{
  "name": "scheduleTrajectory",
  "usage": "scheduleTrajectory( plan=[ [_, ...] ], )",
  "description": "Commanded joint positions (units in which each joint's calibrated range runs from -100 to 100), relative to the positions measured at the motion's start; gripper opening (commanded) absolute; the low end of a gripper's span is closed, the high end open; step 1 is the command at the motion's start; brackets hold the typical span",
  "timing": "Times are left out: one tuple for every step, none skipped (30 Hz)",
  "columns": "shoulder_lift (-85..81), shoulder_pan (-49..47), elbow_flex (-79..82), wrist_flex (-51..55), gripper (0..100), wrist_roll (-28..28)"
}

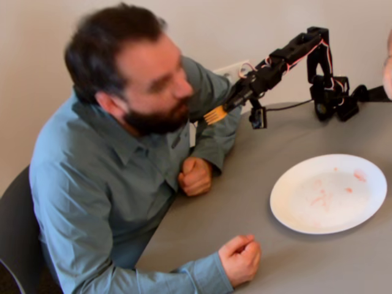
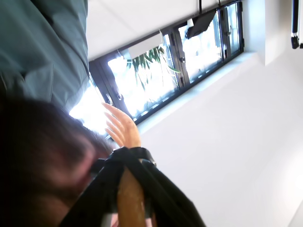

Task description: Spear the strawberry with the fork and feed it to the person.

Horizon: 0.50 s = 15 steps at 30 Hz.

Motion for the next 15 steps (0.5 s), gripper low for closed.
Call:
scheduleTrajectory(
  plan=[
    [-5.0, -3.5, 2.0, 1.3, 2, -1.8],
    [-7.3, -5.1, 4.8, 1.4, 2, -3.1],
    [-10.6, -7.5, 8.3, 1.4, 2, -4.1],
    [-12.8, -9.1, 10.7, 1.7, 2, -4.7],
    [-17.0, -12.4, 14.6, 3.7, 2, -5.9],
    [-20.6, -15.4, 17.2, 6.4, 2, -7.2],
    [-24.7, -18.8, 19.7, 10.5, 2, -9.3],
    [-29.0, -22.0, 20.8, 17.0, 2, -13.3],
    [-36.2, -24.9, 21.7, 36.7, 2, -24.8],
    [-40.1, -24.4, 25.8, 41.7, 2, -30.2],
    [-42.4, -23.8, 28.3, 41.5, 2, -31.5],
    [-47.2, -23.5, 32.9, 40.2, 2, -32.8],
    [-57.8, -23.5, 40.0, 37.9, 2, -33.7],
    [-65.7, -24.1, 45.4, 37.1, 2, -33.7],
    [-84.0, -25.6, 62.1, 32.6, 2, -33.0]
  ],
)
